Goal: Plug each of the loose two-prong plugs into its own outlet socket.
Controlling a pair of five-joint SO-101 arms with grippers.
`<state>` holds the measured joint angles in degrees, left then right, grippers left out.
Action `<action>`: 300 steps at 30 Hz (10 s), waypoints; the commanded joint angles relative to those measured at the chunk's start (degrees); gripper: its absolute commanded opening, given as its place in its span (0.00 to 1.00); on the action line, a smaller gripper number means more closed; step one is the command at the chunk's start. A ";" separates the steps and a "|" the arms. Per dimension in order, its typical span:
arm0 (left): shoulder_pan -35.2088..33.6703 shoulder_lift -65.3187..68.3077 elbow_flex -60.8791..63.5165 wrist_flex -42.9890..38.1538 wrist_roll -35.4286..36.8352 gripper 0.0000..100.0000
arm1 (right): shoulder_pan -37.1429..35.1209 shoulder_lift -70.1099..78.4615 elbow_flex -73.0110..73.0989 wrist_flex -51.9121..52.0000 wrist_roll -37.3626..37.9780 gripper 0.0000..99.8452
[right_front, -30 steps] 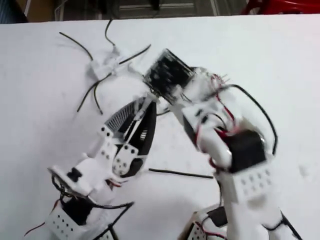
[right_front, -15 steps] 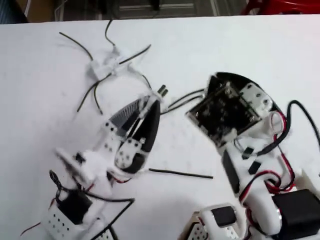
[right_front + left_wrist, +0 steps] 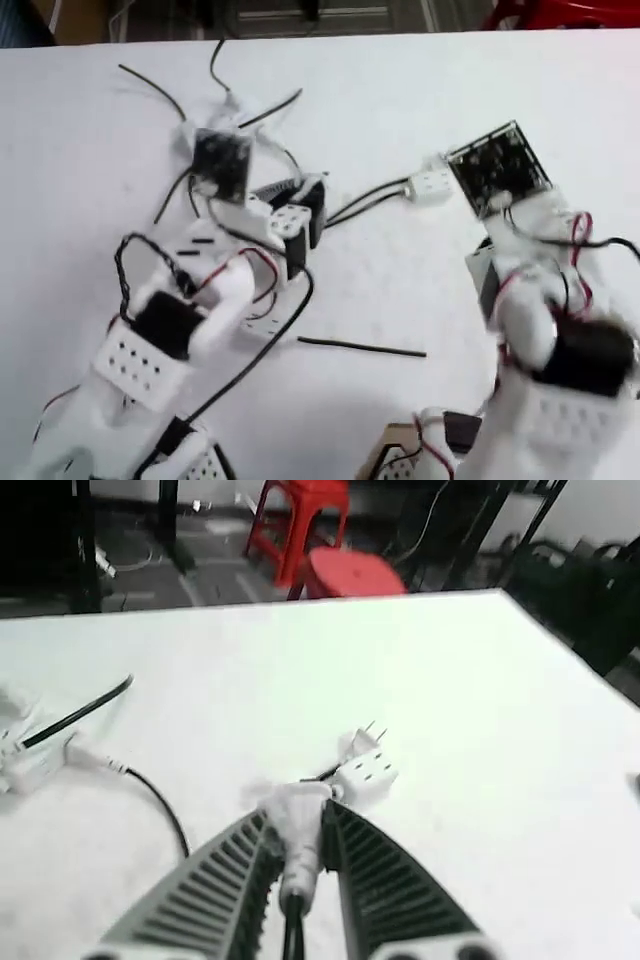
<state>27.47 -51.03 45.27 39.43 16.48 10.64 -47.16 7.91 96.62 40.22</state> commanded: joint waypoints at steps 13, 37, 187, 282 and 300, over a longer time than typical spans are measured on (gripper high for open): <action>-13.49 28.35 -26.81 41.58 -19.43 0.02 | 13.14 -0.75 34.90 -5.32 -0.26 0.02; -7.69 28.26 -9.49 35.34 -10.90 0.02 | 28.00 -0.75 66.81 -33.63 0.35 0.02; -48.40 -6.64 -8.62 41.49 -27.16 0.22 | -12.00 -0.22 41.85 -15.08 -0.18 0.17; -55.08 -53.49 39.82 26.29 -24.44 0.22 | -18.68 114.51 -95.38 -37.76 -10.37 0.29; -36.97 -53.14 38.59 25.67 -30.07 0.22 | 8.84 97.89 -99.87 -8.40 -15.65 0.30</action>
<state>-17.10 -103.96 85.54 64.66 -9.71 13.19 55.25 -89.93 85.89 24.40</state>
